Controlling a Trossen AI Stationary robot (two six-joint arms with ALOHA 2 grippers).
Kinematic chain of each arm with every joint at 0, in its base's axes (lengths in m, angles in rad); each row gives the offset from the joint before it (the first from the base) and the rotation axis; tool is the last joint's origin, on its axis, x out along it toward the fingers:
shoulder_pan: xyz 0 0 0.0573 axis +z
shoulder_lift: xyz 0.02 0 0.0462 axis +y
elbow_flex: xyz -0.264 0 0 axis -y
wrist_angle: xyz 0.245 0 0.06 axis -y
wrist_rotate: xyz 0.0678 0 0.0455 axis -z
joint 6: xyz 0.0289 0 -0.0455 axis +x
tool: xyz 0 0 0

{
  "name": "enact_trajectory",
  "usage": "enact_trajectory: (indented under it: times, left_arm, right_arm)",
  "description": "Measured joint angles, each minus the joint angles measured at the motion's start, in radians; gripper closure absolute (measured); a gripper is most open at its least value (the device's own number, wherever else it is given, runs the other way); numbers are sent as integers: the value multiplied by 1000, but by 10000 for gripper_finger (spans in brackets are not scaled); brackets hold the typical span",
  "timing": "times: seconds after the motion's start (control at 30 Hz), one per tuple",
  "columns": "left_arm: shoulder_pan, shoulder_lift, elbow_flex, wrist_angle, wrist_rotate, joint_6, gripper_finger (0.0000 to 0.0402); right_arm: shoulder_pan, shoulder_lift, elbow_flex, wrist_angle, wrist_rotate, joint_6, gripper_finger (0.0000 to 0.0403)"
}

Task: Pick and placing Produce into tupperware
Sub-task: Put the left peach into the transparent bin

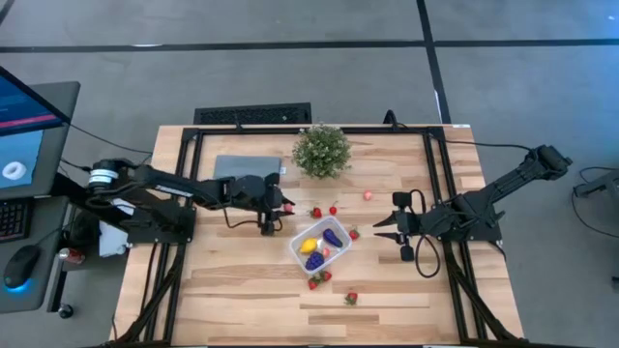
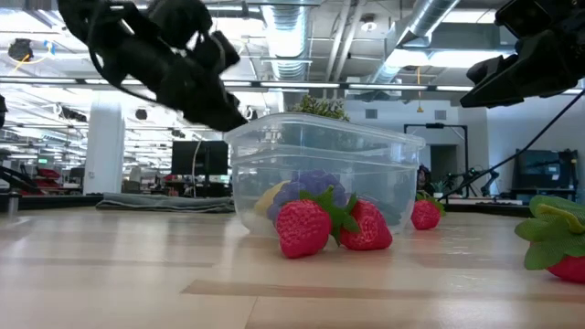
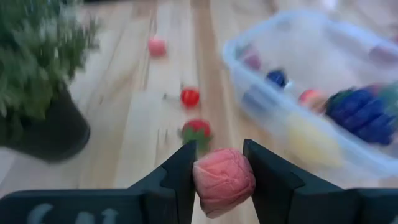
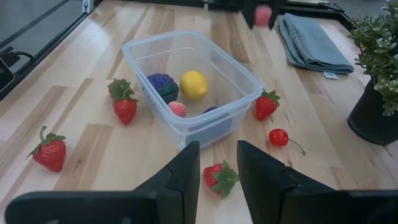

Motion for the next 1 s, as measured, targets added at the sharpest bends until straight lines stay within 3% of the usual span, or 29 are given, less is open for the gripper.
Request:
enact_trajectory:
  times: [0.47, 1.0]
  left_arm:
    - [-152, -58, 0, 3, -47, -7, 290]
    - [-245, -57, 11, 141, -54, -2, 290]
  right_arm:
    - [0, 0, 0, 22, 0, 0, 273]
    - [0, 0, 0, 37, 0, 0, 273]
